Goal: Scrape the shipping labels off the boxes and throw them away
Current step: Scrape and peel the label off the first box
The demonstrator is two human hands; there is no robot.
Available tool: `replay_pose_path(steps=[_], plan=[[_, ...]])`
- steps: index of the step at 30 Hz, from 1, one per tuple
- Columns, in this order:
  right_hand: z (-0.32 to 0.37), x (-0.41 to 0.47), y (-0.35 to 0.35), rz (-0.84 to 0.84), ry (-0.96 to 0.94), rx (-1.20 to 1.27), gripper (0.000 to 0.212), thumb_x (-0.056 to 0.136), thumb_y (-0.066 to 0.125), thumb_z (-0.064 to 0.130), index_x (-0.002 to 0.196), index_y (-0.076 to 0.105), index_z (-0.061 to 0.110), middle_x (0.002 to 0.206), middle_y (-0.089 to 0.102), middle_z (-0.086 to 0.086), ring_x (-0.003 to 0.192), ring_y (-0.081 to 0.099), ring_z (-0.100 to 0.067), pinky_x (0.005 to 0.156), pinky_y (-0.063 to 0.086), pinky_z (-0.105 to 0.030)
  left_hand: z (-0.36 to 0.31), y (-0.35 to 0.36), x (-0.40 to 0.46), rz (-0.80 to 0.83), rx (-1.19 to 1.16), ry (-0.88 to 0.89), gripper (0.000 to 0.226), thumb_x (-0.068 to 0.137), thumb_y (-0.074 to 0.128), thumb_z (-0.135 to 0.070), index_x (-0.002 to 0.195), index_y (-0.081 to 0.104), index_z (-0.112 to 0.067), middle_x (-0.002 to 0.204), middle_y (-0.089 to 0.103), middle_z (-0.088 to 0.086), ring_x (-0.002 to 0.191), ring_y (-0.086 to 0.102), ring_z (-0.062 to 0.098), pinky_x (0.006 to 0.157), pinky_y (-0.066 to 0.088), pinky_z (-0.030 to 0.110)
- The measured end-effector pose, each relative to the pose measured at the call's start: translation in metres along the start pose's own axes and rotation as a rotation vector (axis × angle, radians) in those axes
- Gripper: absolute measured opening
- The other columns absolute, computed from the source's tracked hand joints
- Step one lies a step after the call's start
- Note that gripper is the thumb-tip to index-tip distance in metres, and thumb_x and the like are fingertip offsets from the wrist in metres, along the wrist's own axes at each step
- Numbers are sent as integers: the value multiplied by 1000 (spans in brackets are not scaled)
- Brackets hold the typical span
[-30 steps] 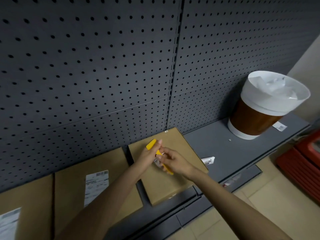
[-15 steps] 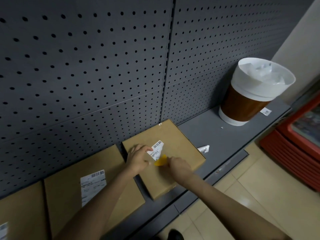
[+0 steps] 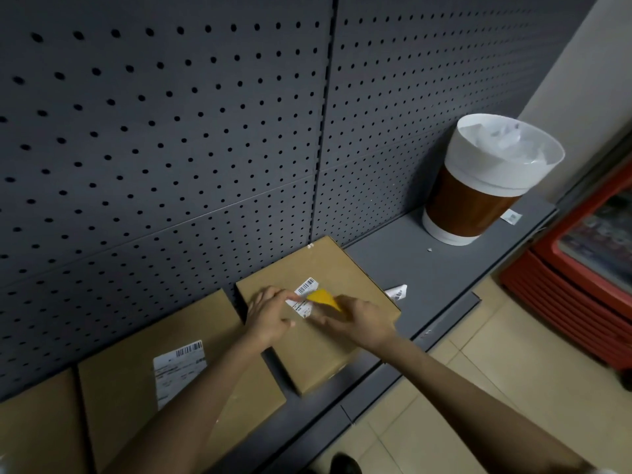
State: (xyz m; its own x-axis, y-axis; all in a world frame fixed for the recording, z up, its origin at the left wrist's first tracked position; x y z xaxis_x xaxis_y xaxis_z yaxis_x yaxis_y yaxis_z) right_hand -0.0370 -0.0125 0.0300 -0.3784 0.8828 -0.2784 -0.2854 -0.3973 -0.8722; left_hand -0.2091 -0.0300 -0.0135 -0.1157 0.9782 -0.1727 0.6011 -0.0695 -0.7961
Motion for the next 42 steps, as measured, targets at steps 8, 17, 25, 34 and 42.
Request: replay_pose_path(steps=[8,17,25,34,42], plan=[[26,21,10,-38,-181,-56,28,90,54,44,113,58,28,105,69,1,99,63,-23,74,43,-28,11,-8,-3,-76,39,-114,60,72,74,-32,126,47,-29,133,39,-2,132,31,18,107,25,32],[23,47,33,-7,-221,-59,20,95,46,37,103,61,25,96,68,0,90,63,-22,72,44,-31,16,-6,-5,-75,13,-114,68,72,73,-37,132,42,-30,135,38,-5,131,33,16,106,27,30],[5,78,-28,-158,-72,139,12,90,56,38,82,60,31,66,53,16,70,52,-10,64,38,-26,17,-7,-3,-78,10,-114,62,70,75,-37,124,46,-30,133,39,-5,128,35,16,105,27,29],[-34,65,-81,-472,45,418,23,92,56,38,94,64,17,63,52,13,63,52,-13,59,41,-28,15,-8,2,-21,37,-131,63,70,76,-37,125,46,-30,133,39,-3,129,34,17,109,26,32],[-69,45,-118,-308,-28,490,15,86,66,34,80,66,20,64,55,2,61,48,-11,63,40,-33,-77,-16,30,55,-403,52,67,71,78,-18,129,46,-19,122,48,2,114,43,14,94,37,27]])
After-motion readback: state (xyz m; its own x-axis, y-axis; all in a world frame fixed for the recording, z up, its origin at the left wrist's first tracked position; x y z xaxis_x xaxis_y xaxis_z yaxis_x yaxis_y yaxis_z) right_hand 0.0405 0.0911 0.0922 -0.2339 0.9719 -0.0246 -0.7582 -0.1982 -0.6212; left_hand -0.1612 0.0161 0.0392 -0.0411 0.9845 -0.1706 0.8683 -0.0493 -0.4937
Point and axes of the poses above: each hand's wrist, its own x-axis towards the middle knuckle, its own y-axis out of the palm, z = x × y, the point moved 7 cm from there along x, towards the middle knuckle
